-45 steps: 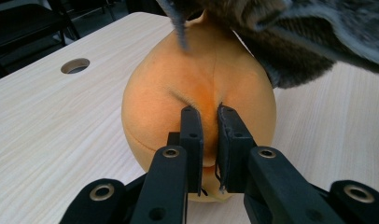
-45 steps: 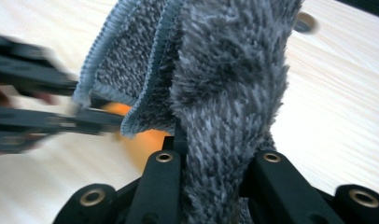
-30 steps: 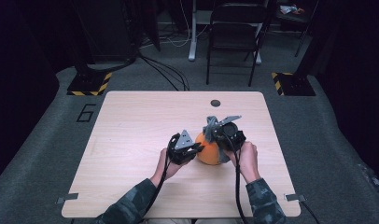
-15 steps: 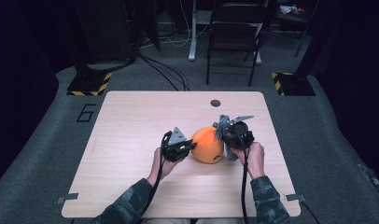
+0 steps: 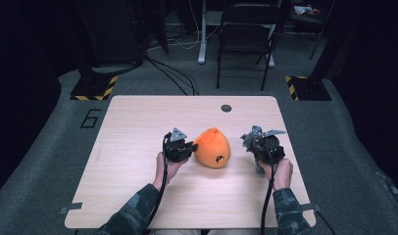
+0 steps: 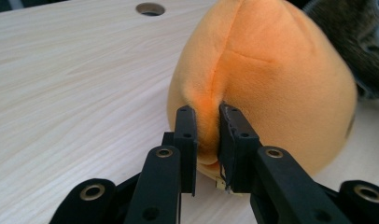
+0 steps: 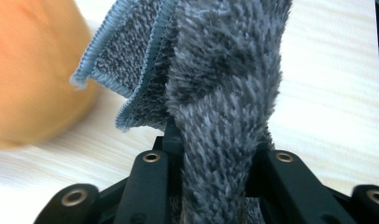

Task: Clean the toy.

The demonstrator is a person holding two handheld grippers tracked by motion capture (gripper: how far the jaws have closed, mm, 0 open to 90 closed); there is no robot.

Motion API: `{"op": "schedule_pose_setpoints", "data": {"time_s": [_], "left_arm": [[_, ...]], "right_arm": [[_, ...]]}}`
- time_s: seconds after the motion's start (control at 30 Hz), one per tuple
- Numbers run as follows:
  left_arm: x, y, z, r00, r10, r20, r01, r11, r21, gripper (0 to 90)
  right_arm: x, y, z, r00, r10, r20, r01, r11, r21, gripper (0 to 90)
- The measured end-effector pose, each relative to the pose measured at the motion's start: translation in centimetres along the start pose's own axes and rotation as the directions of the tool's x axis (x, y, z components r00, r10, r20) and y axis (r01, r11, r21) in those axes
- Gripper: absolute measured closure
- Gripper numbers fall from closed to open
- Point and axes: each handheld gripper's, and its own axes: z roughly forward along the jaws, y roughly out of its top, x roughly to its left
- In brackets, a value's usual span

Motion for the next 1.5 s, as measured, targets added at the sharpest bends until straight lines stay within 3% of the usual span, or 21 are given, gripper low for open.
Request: {"op": "schedule_pose_setpoints", "data": {"time_s": [0.07,0.17,0.33,0.57,0.73,0.83,0.87,0.9,1.13,1.3,1.4,1.5], "left_arm": [[0.5,-0.1,0.2,0.9998,-0.020,-0.006,0.020,0.9998,0.008,77.4],[1.3,-0.2,0.5,0.9985,-0.051,-0.020,0.051,0.9986,0.014,76.2],[2.3,-0.3,0.9,0.9958,-0.081,-0.041,0.082,0.9965,0.017,72.6],[2.6,-0.2,1.0,0.9953,-0.074,-0.062,0.075,0.9971,0.015,64.4],[2.8,-0.1,1.0,0.9943,-0.067,-0.083,0.067,0.9978,-0.002,48.6],[2.9,0.0,0.7,0.9943,-0.065,-0.084,0.064,0.9979,-0.012,40.4],[2.9,0.0,0.7,0.9943,-0.065,-0.084,0.064,0.9979,-0.012,37.8],[2.8,0.1,0.5,0.9938,-0.052,-0.098,0.051,0.9986,-0.015,33.5],[2.4,0.6,-1.2,0.9936,-0.040,-0.106,0.035,0.9986,-0.040,16.2],[2.6,0.2,-3.6,0.9922,-0.038,-0.119,0.029,0.9966,-0.077,15.7],[3.0,-0.8,-5.1,0.9911,-0.028,-0.130,0.018,0.9971,-0.073,14.4],[3.8,-2.3,-6.3,0.9877,-0.059,-0.144,0.051,0.9967,-0.064,13.9]], "right_arm": [[-0.4,-0.8,0.7,0.9998,0.002,0.022,-0.002,1.000,0.013,69.0],[-0.8,-1.9,1.8,0.9992,0.039,0.004,-0.039,0.999,0.034,67.2],[-1.0,-3.2,3.5,0.9986,0.052,0.007,-0.052,0.997,0.062,63.6],[-0.5,-3.5,4.4,0.9995,0.018,0.028,-0.020,0.997,0.075,55.5],[-0.2,-3.3,4.4,0.9996,-0.007,0.026,0.005,0.997,0.083,36.3],[-0.2,-3.1,3.9,0.9997,-0.001,0.026,-0.001,0.997,0.071,25.1],[-0.2,-3.1,3.9,0.9997,-0.001,0.026,-0.001,0.997,0.071,25.1],[-0.4,-3.0,3.1,0.9998,0.010,0.017,-0.011,0.999,0.043,17.9],[-0.8,-3.5,0.5,0.9992,0.033,-0.024,-0.033,0.999,-0.012,12.2],[-1.4,-4.9,-1.6,0.9990,0.013,-0.043,-0.015,0.999,-0.047,7.6],[-2.1,-6.0,-2.3,0.9988,0.009,-0.048,-0.011,0.998,-0.054,5.9],[-2.8,-7.5,-2.6,0.9990,0.013,-0.042,-0.015,0.999,-0.044,4.5]]}}
